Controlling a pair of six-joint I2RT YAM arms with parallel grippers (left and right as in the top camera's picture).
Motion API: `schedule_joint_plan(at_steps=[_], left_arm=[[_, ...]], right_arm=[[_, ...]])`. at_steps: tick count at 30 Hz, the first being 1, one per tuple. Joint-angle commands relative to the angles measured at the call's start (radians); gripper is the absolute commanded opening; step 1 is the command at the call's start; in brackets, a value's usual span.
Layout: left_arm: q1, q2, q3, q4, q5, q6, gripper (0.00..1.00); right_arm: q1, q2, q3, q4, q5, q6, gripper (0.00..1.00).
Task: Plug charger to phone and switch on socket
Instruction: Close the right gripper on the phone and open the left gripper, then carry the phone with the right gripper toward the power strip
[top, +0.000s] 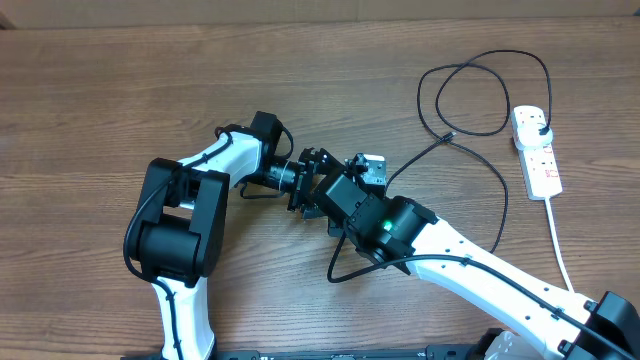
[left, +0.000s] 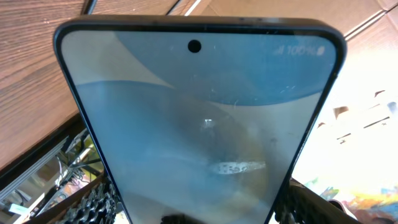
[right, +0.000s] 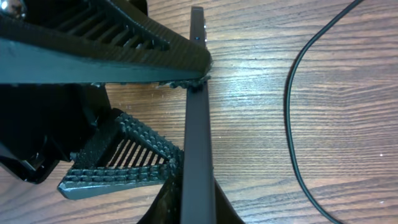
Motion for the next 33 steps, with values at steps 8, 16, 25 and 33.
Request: schedule_joint_plan(at_steps=[8,16,25,33], left_arm=[[0.002,0.003,0.0,0.025,-0.007,-0.014,0.82],[0.042,0.002,0.028,0.105,0.016,-0.017,0.89],[0.105,-0.083,0.233,0.11,0.01,0.153,0.88],[0.177,-0.383,0.278,0.011,-0.274,0.337,0.92]], right_arm=[[0.007,-0.079,0.068,-0.059,0.044,-0.013,0.04],[0.006,-0.321,0.077,-0.14,0.154,-0.008,0.04],[0.006,-0.595,0.076,-0.345,0.254,0.141,0.04],[0.006,-0.615,0.074,-0.443,0.31,0.365,0.04]])
